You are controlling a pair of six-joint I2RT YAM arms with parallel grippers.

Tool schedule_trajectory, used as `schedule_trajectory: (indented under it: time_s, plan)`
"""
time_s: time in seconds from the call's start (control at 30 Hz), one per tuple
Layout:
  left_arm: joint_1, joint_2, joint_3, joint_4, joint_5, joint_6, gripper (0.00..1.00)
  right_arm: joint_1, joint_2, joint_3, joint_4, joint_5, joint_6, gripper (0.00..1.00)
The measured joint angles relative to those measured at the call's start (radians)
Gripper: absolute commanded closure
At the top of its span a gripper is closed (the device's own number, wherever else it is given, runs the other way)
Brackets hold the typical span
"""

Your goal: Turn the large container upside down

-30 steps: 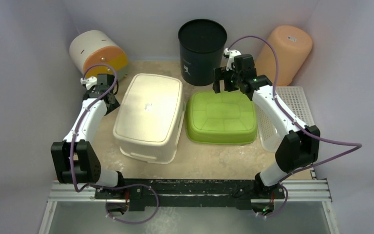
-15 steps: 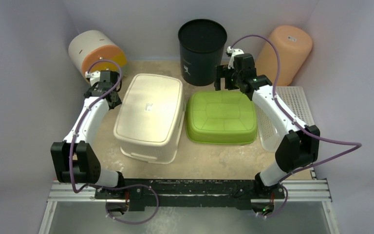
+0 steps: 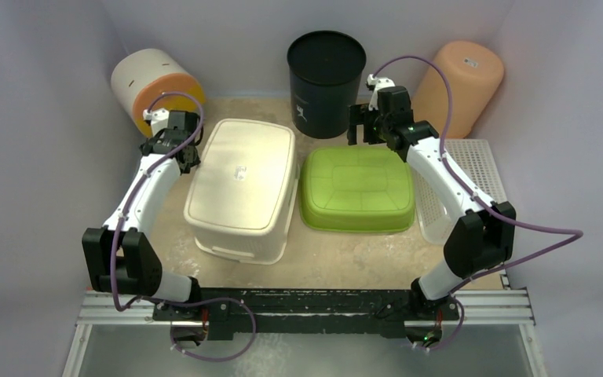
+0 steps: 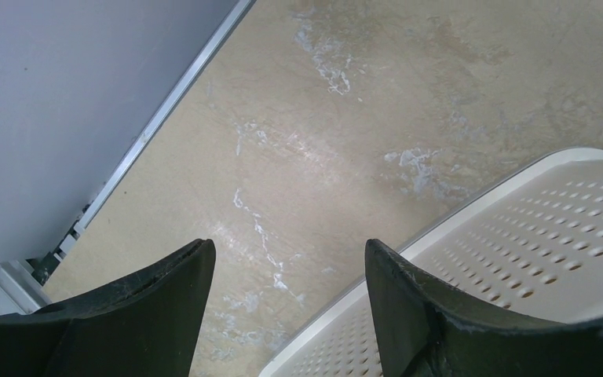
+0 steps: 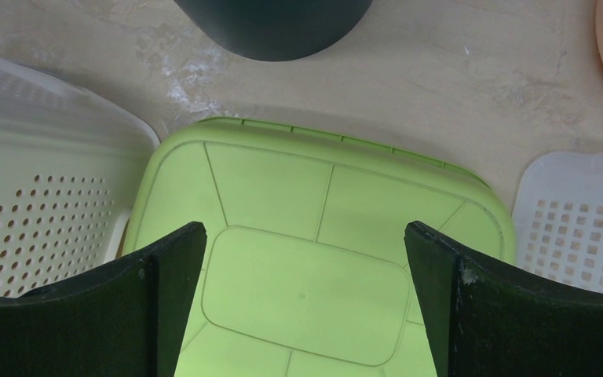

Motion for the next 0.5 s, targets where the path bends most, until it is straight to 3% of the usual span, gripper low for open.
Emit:
schedule_trajectory:
  time_s: [0.5]
  plan:
    - [-0.026, 0.021, 0.032, 0.000, -0.018, 0.000, 0.29, 0.000, 0.000, 0.000, 0.005, 0.019, 0.000, 0.00]
